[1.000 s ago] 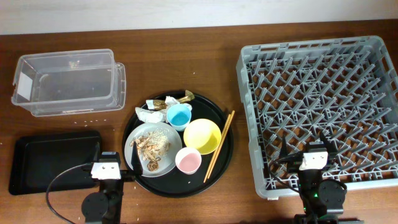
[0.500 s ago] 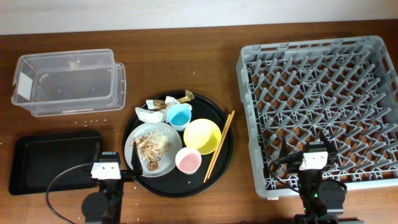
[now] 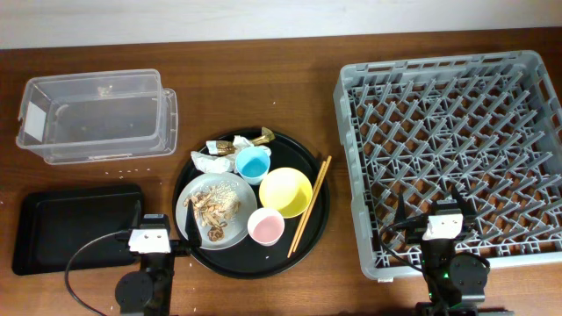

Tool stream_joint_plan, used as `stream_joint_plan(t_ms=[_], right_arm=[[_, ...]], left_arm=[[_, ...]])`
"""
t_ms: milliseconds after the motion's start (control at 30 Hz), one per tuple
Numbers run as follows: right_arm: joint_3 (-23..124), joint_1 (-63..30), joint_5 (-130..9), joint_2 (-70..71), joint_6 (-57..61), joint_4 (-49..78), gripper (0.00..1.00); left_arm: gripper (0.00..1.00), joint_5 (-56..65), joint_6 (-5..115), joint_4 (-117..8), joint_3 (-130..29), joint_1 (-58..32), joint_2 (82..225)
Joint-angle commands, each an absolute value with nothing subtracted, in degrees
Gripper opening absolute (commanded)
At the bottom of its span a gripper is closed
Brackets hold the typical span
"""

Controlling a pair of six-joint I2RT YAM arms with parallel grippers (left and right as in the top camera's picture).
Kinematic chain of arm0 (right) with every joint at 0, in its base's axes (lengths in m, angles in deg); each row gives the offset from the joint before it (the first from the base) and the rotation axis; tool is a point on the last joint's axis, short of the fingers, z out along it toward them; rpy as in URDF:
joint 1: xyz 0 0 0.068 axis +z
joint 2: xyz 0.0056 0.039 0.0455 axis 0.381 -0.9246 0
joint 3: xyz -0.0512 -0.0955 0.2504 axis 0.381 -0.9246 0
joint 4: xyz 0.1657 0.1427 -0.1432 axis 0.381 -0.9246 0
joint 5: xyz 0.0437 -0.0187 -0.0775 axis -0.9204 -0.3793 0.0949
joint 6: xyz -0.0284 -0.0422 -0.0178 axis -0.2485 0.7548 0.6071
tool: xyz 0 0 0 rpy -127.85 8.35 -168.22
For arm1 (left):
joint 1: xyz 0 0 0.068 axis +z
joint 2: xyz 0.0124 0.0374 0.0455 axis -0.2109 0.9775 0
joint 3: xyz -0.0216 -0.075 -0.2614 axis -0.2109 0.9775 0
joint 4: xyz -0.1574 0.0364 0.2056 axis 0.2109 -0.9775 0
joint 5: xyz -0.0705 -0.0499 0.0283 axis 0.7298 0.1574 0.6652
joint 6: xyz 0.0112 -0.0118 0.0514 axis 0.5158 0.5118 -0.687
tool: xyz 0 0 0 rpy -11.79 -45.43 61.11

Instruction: Sort waste into correct bins and load items into the dishwasher rack

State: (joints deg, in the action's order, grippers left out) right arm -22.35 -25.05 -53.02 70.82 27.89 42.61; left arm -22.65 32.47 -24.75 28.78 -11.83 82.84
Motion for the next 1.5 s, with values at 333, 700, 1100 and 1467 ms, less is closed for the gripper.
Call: stream_joint_plan(t_ms=[333, 700, 1100, 1467], right_arm=[[-22.83, -25.47, -52.32, 71.32, 27.65, 42.46, 0.99], [-22.83, -25.47, -52.32, 71.32, 27.65, 42.46, 0.99], [-22.83, -25.47, -52.34, 71.32, 27.65, 42.46, 0.99], [-22.83, -25.47, -52.34, 71.32, 27.65, 42.46, 0.99]], left_arm=[[0.99, -22.89, 31.56, -24.82, 29.19, -12.01, 82.31], [0.99, -22.89, 31.56, -24.82, 29.19, -12.01, 82.31], [0.99, -22.84, 31.58, -24.79, 29.19, -12.01, 82.31], [0.99, 27.08, 44.58, -0.99, 28.95, -12.01, 82.31]])
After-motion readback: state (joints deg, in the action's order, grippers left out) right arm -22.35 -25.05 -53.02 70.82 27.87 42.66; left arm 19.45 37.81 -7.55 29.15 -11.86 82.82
